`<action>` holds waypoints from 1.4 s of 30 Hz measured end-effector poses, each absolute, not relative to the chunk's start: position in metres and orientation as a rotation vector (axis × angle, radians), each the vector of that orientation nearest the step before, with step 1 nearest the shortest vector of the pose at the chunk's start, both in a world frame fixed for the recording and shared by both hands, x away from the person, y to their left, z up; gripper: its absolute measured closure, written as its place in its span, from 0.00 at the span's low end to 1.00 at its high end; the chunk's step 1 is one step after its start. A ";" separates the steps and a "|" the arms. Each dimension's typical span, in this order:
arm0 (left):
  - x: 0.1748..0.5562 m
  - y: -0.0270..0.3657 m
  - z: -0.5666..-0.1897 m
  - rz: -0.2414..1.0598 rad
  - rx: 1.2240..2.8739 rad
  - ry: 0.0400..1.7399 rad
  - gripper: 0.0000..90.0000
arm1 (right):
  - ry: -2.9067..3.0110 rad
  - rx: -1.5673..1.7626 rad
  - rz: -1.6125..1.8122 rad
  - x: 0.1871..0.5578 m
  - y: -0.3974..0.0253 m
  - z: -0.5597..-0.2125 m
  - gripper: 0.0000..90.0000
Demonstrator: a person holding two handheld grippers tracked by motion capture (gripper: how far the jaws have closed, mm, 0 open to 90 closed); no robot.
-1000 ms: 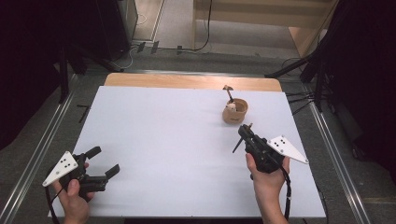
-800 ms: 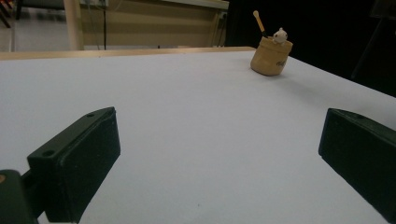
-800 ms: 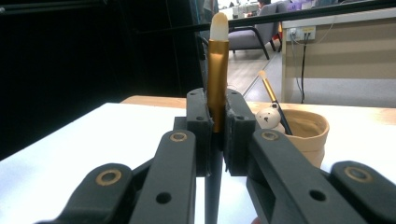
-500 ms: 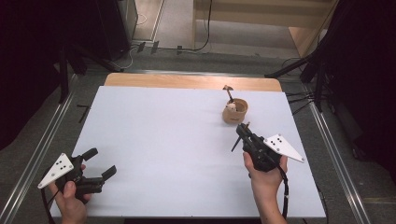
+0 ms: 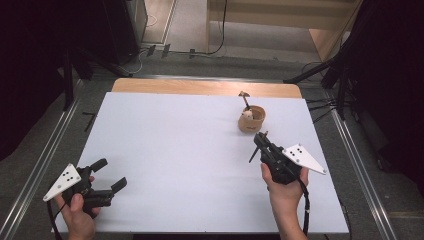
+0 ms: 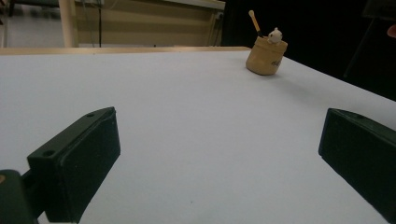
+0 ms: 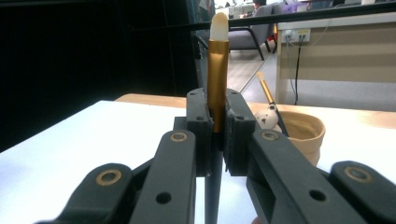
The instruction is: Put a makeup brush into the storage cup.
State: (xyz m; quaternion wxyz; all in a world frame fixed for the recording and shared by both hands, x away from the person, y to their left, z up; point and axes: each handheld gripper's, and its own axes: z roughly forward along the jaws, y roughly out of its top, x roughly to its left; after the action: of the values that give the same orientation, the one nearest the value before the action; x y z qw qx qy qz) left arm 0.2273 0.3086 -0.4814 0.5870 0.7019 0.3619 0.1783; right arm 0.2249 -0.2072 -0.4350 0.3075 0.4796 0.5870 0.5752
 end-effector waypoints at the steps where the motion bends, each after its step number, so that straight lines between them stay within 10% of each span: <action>1: 0.227 0.308 -0.481 0.414 1.635 0.843 0.00 | 1.551 1.264 1.521 0.226 -0.207 -0.434 0.94; 42: 0.226 0.308 -0.481 0.406 1.628 0.841 0.00 | 1.514 1.211 1.460 0.285 -0.216 -0.406 0.94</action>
State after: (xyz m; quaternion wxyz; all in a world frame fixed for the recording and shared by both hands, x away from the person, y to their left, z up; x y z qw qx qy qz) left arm 0.2260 0.3082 -0.4815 0.5912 0.6996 0.3613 0.1745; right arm 0.2846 -0.2161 -0.4058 0.3499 0.4673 0.5843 0.5637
